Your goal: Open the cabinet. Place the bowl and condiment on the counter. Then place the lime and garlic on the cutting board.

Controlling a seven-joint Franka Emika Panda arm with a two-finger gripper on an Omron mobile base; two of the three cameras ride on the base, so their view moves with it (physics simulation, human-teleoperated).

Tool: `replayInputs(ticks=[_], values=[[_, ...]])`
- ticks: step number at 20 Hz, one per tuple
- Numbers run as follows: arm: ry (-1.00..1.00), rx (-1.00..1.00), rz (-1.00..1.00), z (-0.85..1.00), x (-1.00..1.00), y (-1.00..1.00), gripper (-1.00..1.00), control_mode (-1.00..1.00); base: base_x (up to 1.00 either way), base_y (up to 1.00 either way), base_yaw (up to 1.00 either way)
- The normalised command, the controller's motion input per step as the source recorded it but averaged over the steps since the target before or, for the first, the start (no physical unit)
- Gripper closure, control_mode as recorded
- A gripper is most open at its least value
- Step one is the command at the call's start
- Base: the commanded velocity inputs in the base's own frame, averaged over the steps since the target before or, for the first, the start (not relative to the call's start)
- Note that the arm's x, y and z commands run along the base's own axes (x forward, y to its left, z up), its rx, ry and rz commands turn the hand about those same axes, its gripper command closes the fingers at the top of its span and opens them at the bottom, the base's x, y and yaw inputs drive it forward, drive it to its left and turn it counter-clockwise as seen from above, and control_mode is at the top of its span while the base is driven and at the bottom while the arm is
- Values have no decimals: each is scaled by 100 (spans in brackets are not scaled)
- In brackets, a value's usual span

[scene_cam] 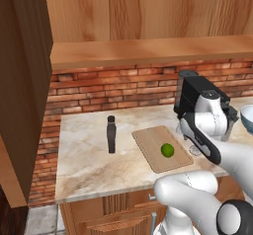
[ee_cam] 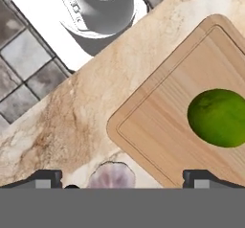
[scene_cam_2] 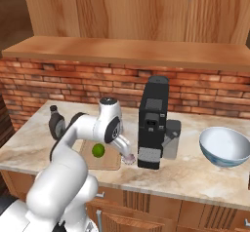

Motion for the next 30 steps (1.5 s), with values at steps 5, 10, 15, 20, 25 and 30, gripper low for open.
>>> replayInputs(ticks=[5,10,15,20,25,30], values=[[0,3,-14,0,0,-22,-100,-100,0,0,0],[0,2,-16,-5,10,-9,-100,-100,0,0,0],[0,0,-15,-11,21,0,-100,-100,0,0,0],[0,0,-9,-14,15,-5,-100,-100,0,0,0],[0,0,-5,-20,2,-11,-100,-100,0,0,0],[0,0,-3,-20,0,-3,-100,-100,0,0,0]])
